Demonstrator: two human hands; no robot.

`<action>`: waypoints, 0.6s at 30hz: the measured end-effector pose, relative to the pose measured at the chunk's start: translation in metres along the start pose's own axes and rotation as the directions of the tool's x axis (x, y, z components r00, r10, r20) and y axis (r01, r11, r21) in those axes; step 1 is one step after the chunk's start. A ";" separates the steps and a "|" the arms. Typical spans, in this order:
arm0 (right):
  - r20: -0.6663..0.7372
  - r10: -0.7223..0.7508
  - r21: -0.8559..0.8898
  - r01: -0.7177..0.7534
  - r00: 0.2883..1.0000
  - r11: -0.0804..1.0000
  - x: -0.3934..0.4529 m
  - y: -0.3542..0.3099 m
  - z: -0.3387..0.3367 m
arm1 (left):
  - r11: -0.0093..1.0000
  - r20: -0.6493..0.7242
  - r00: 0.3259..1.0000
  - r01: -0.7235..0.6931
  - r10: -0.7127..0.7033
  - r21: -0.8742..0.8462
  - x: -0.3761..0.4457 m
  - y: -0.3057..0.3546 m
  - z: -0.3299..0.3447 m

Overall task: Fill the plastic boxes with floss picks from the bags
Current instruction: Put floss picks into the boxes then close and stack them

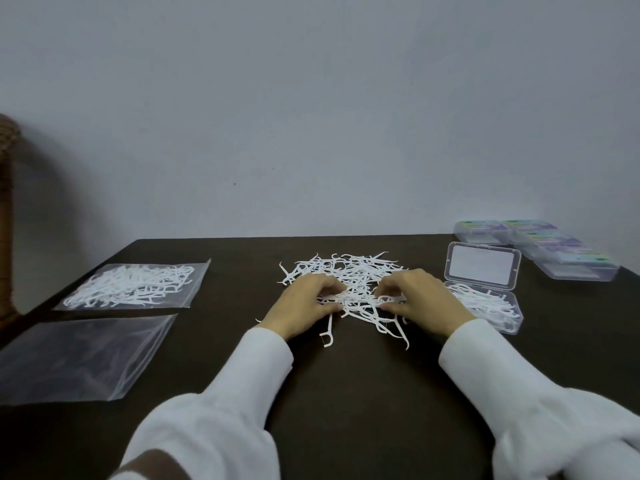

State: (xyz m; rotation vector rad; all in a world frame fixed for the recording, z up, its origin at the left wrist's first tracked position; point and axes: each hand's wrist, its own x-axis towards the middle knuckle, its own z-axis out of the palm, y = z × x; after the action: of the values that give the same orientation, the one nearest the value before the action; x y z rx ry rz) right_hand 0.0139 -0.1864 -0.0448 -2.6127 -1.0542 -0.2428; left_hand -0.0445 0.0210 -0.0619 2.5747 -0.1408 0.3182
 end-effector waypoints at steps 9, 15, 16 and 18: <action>-0.016 0.028 0.244 -0.024 0.999 0.969 -0.001 0.005 -0.003 | 0.998 -0.134 0.990 -0.042 0.048 0.042 -0.003 0.006 0.002; -0.084 0.072 0.311 -0.043 0.994 0.949 -0.002 0.004 -0.009 | 0.996 -0.181 0.981 -0.064 0.074 0.060 -0.003 0.006 0.003; -0.095 0.084 0.325 -0.049 0.992 0.945 -0.002 0.005 -0.009 | 0.995 -0.185 0.979 -0.069 0.082 0.072 -0.003 0.006 0.003; -0.107 0.115 0.367 -0.069 0.988 0.927 -0.003 0.005 -0.010 | 0.993 -0.183 0.979 -0.078 0.093 0.086 -0.003 0.006 0.002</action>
State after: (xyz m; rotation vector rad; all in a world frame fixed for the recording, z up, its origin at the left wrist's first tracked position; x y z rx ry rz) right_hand 0.0150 -0.1953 -0.0379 -2.2735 -0.8388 -0.1698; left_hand -0.0482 0.0153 -0.0618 2.6038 -0.1739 0.6063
